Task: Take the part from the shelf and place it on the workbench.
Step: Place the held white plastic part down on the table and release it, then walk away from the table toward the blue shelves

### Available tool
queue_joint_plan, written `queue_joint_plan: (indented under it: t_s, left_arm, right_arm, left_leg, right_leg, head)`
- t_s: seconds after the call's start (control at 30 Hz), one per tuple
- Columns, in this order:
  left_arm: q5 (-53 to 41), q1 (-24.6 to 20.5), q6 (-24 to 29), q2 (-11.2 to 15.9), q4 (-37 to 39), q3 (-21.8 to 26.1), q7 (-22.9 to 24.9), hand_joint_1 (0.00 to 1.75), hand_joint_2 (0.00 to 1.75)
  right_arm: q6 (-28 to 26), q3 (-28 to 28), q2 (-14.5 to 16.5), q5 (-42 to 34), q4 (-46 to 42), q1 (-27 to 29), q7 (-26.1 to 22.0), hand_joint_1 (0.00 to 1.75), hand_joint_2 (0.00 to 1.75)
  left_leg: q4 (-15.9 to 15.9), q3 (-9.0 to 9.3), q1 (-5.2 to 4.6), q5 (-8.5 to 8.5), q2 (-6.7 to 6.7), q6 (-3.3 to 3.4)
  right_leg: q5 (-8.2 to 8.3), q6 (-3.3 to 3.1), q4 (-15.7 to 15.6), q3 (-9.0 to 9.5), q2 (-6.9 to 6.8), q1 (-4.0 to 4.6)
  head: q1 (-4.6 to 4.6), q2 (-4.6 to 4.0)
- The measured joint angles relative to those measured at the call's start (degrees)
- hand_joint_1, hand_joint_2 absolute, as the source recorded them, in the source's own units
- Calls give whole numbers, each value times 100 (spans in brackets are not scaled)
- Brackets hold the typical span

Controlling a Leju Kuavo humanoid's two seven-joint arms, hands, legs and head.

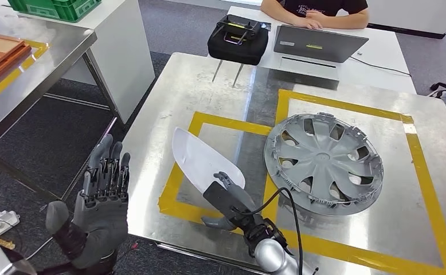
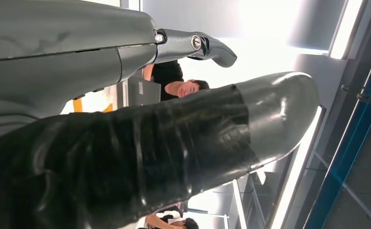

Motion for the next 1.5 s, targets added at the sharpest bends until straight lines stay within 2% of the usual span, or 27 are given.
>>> queue_joint_plan:
  t_s: [0.3, 0.43, 0.57, 0.67, 0.73, 0.8, 0.9, 0.93, 0.97, 1.0, 1.03, 1.1, 1.13, 1.17, 1.23, 1.27, 1.3, 1.37, 1.4, 1.43, 1.47, 1.5]
  left_arm:
    - [-7, 2, 42, 0, 0, 0, -9, 0, 0]
    - [-51, 18, 178, 1, 0, 0, -34, 0, 0]
    - [-85, 80, 356, 8, -2, 0, -73, 0, 0]
    - [-144, 110, 484, 22, -4, 2, -108, 0, 0]
    - [-180, 117, 558, 36, -6, 2, -126, 0, 0]
    - [-214, 136, 629, 45, -10, 2, -146, 0, 0]
    - [-257, 187, 723, 60, -20, 2, -161, 0, 0]
    - [-265, 200, 750, 65, -22, 2, -161, 0, 0]
    - [-269, 207, 773, 69, -22, 2, -161, 0, 0]
    - [-275, 209, 796, 74, -22, 2, -161, 0, 0]
    - [-284, 211, 816, 78, -23, 2, -161, 0, 0]
    - [-309, 217, 856, 87, -38, 2, -160, 0, 0]
    - [-323, 222, 871, 90, -50, 2, -160, 0, 0]
    - [-335, 227, 883, 92, -62, 1, -158, 0, 0]
    - [-348, 233, 895, 97, -78, 0, -156, 0, 0]
    - [-350, 235, 898, 102, -85, 0, -154, 0, 0]
    - [-353, 236, 900, 107, -93, 1, -154, 0, 0]
    - [-359, 244, 911, 120, -103, 2, -145, 0, 0]
    - [-362, 252, 925, 128, -103, 2, -133, 0, 0]
    - [-365, 263, 948, 138, -103, 1, -114, 0, 0]
    - [-369, 272, 980, 151, -103, 1, -85, 0, 0]
    - [-373, 278, 1027, 168, -104, 0, -52, 0, 0]
  right_arm:
    - [-150, -24, 28, -109, 15, 58, -88, 0, 175]
    - [-452, -111, 17, -387, -128, 201, -381, 0, 175]
    - [-715, -252, -77, -739, -626, 427, -762, 0, 175]
    - [-918, -379, -207, -935, -1175, 584, -997, 0, 175]
    - [-1038, -464, -297, -1008, -1556, 683, -1129, 0, 175]
    - [-1135, -547, -409, -1053, -1940, 767, -1257, 0, 175]
    - [-1231, -644, -592, -1084, -2447, 911, -1404, 0, 175]
    - [-1252, -670, -649, -1085, -2608, 973, -1443, 0, 175]
    - [-1267, -694, -703, -1080, -2758, 1030, -1477, 0, 175]
    - [-1280, -717, -753, -1064, -2909, 1073, -1507, 0, 175]
    - [-1293, -735, -800, -1044, -3047, 1099, -1532, 0, 175]
    - [-1316, -762, -877, -990, -3304, 1125, -1568, 0, 175]
    - [-1329, -772, -909, -966, -3426, 1143, -1579, 0, 175]
    - [-1341, -780, -939, -945, -3537, 1166, -1584, 0, 175]
    - [-1358, -793, -994, -920, -3732, 1222, -1589, 0, 87]
    - [-1361, -797, -1017, -915, -3809, 1242, -1590, 0, 44]
    - [-1362, -803, -1035, -908, -3878, 1256, -1590, 0, 0]
    - [-1370, -813, -1063, -877, -3992, 1277, -1590, 0, 0]
    - [-1374, -818, -1078, -858, -4040, 1294, -1589, 0, 0]
    - [-1378, -821, -1095, -841, -4085, 1320, -1589, 0, 0]
    - [-1380, -825, -1114, -830, -4126, 1349, -1589, 0, 0]
    - [-1380, -830, -1134, -823, -4170, 1380, -1589, 0, 0]
  left_leg:
    - [-16, 8, 6, 2, 0, -5]
    - [-17, 10, 7, 2, 0, -5]
    - [-17, 10, 6, 2, 2, -5]
    - [5, 4, -19, -19, 1, 29]
    - [-32, 22, -7, 0, 16, 74]
    - [-104, 59, 21, 43, 50, 120]
    - [-128, 57, 23, 64, 112, 142]
    - [-119, 47, 21, 64, 141, 141]
    - [-107, 36, 20, 63, 177, 139]
    - [-91, 26, 20, 60, 218, 134]
    - [-74, 19, 19, 55, 262, 125]
    - [-39, 10, 1, 45, 350, 81]
    - [-29, 8, -10, 46, 398, 47]
    - [-27, 9, -17, 52, 448, 10]
    - [-30, 9, -16, 62, 540, -59]
    - [6, -18, -9, 6, 503, -98]
    - [129, -73, -3, -129, 418, -135]
    - [720, -286, 22, -599, 189, -204]
    - [1102, -398, 32, -830, 134, -224]
    - [1399, -468, 40, -977, 113, -236]
    - [1514, -453, 45, -1016, 105, -238]
    - [1405, -328, 50, -955, 91, -230]
  right_leg:
    - [-6, -1, 2, -5, 0, 6]
    - [-6, -1, 3, -5, 0, 6]
    - [-7, -1, 4, -8, 1, 5]
    - [-2, 59, -25, 0, 4, -19]
    - [-14, 112, -13, -14, 5, -26]
    - [-202, 140, 252, -145, -41, -20]
    - [-754, 153, 1327, -615, -116, -24]
    - [-830, 153, 1578, -718, -128, -26]
    - [-801, 149, 1630, -728, -142, -27]
    - [-672, 142, 1451, -626, -174, -27]
    - [-484, 128, 1088, -434, -249, -25]
    - [-220, 84, 336, -68, -471, 4]
    - [-164, 54, 133, 17, -527, 22]
    - [-153, 23, 59, 29, -523, 39]
    - [-80, -50, 36, 18, -389, 31]
    - [-32, -83, 13, 22, -338, 15]
    - [20, -117, -11, 16, -289, -6]
    - [123, -154, -23, -61, -182, -30]
    - [168, -162, -17, -124, -121, -33]
    - [215, -160, -10, -188, -57, -34]
    - [254, -152, -2, -248, 6, -36]
    - [293, -139, 8, -304, 75, -39]
  head:
    - [1, 0]
    - [4, 0]
    - [8, 0]
    - [3, 0]
    - [-10, 0]
    - [5, 0]
    - [57, 0]
    - [68, 0]
    - [79, 0]
    - [92, 0]
    - [107, 0]
    - [132, 0]
    - [131, 0]
    - [124, 0]
    - [105, 0]
    - [99, 0]
    - [83, 0]
    - [5, 0]
    - [-38, 0]
    - [-76, 0]
    - [-101, 0]
    - [-123, 0]
